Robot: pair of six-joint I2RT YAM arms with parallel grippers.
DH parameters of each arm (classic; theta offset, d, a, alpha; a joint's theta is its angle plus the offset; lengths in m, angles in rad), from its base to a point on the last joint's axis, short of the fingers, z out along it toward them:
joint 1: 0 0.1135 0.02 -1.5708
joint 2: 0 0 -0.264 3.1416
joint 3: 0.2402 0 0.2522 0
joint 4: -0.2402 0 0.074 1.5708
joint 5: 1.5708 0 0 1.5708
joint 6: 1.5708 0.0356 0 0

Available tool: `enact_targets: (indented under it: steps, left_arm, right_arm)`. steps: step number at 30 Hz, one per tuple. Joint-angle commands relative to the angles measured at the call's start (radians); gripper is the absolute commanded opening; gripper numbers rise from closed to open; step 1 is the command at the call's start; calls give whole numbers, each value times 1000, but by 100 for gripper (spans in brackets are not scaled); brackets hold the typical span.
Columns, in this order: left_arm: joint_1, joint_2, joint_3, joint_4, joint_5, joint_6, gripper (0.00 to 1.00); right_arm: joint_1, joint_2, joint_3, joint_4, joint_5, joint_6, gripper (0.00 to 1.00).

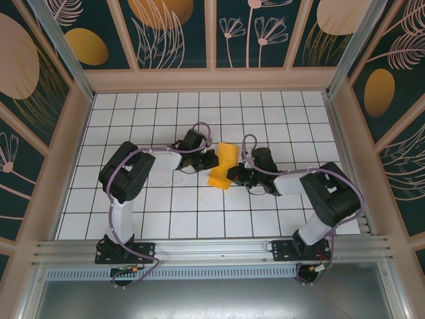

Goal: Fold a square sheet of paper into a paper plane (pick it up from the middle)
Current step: Fold the square sheet of paper in half at the center of the table.

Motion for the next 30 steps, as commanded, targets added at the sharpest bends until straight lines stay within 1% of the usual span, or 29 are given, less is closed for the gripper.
enact_targets:
  steps: [1, 5, 8, 17, 18, 22, 27, 30]
  left_arm:
    - [-8, 56, -28, -74, -48, 24, 0]
    - [-8, 56, -27, -76, -48, 26, 0]
    - [-9, 56, -26, -79, -48, 28, 0]
    - [-8, 53, -27, -84, -51, 30, 0]
    - [-9, 53, -27, -84, -51, 29, 0]
    - [-8, 52, -26, -84, -51, 29, 0]
    - [-9, 50, -28, -85, -51, 31, 0]
    - [-9, 51, -25, -85, -49, 30, 0]
  right_arm:
    - [10, 40, -26, 39, -1, 3, 0]
    - [10, 90, -59, 66, 10, 1, 0]
    - [10, 96, -64, 60, 11, 1, 0]
    - [10, -38, -21, -13, -4, -19, 0]
    - [34, -41, -22, -13, -7, -20, 0]
    - [58, -8, -24, -1, -9, -10, 0]
    - [66, 47, -47, -1, 35, -23, 0]
    - [68, 84, -62, 2, 37, -29, 0]
